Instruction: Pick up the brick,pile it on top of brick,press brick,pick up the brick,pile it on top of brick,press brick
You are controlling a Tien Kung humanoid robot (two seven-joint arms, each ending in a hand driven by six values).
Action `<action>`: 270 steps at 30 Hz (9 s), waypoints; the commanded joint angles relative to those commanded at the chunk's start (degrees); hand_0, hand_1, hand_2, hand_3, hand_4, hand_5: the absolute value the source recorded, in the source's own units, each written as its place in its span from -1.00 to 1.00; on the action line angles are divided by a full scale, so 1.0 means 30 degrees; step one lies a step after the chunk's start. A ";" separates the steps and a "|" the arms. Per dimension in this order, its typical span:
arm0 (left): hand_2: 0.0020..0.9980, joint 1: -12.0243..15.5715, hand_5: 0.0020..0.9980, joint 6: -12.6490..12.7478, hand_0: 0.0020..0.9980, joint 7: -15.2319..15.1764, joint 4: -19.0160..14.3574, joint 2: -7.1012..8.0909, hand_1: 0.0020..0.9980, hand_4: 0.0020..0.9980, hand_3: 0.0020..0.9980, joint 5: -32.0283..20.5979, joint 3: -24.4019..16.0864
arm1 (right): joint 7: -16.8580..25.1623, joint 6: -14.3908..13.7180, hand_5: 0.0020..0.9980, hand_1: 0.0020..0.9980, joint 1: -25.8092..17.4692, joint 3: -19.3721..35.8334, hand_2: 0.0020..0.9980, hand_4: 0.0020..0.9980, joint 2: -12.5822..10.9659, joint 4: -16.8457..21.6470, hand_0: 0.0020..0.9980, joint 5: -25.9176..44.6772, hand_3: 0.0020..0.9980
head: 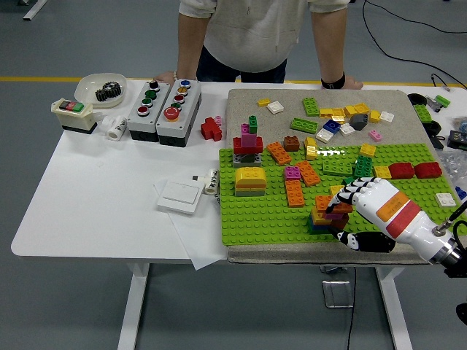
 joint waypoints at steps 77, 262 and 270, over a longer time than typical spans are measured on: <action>0.61 -0.0003 0.35 -0.0084 0.64 0.0160 -0.0029 0.0019 0.61 0.32 0.18 0.0328 -0.0104 | 0.0056 -0.0054 -0.35 -0.01 -0.0218 0.0184 0.10 0.39 -0.0023 0.0005 0.05 -0.0295 0.08; 0.58 -0.0286 0.35 0.0163 0.61 0.0520 -0.0054 0.0074 0.58 0.31 0.18 0.0317 -0.0001 | -0.2057 0.3164 -0.19 0.24 0.6778 -0.2937 0.39 0.60 0.0092 -0.9909 0.22 0.0293 0.35; 0.58 -0.0333 0.35 0.0151 0.61 0.0541 -0.0070 0.0076 0.58 0.31 0.18 0.0370 -0.0021 | -0.1822 0.2927 -0.19 0.23 0.7088 -0.3297 0.38 0.60 0.0281 -1.0524 0.21 0.0383 0.32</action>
